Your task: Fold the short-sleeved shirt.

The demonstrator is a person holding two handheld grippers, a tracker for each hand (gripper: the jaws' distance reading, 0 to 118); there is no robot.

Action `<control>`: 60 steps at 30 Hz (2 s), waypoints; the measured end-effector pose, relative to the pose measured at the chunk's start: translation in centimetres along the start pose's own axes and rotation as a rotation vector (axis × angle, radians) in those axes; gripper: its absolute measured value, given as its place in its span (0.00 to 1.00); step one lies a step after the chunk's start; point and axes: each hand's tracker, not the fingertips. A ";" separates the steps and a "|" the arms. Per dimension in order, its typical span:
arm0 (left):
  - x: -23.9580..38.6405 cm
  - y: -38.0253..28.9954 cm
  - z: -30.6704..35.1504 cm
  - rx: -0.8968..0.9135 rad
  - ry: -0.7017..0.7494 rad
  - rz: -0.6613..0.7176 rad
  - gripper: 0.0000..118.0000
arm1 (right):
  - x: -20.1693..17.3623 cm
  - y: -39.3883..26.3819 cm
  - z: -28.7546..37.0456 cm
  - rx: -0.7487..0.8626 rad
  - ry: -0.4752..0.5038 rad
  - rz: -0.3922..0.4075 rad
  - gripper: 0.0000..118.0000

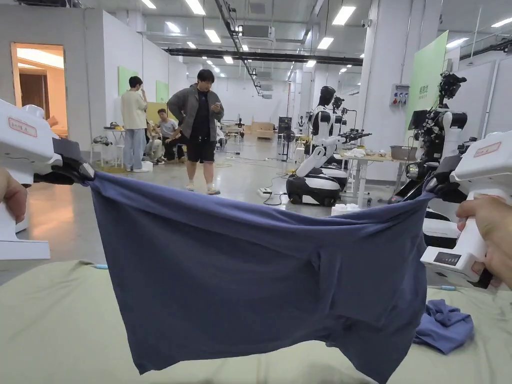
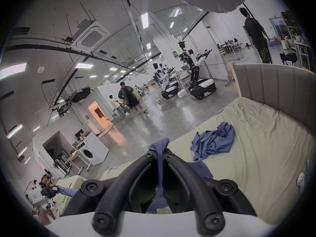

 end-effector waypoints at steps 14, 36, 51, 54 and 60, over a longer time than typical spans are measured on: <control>-5.2 -21.2 9.6 -0.200 -0.084 0.050 0.01 | 9.2 -15.9 10.9 -0.163 0.090 0.012 0.05; -9.9 -47.2 21.3 -0.395 0.019 0.169 0.01 | 25.1 -37.8 24.1 -0.332 -0.093 -0.065 0.05; 5.6 -44.9 35.1 0.204 0.024 -0.409 0.55 | 10.2 -40.9 43.0 0.155 0.016 0.569 0.36; 6.6 -46.5 35.5 0.241 0.122 -0.402 0.00 | 9.4 -41.7 43.8 0.076 0.048 0.507 0.01; 2.8 -47.2 31.1 0.159 -0.034 -0.299 0.00 | 9.9 -38.5 39.5 0.034 0.030 0.477 0.01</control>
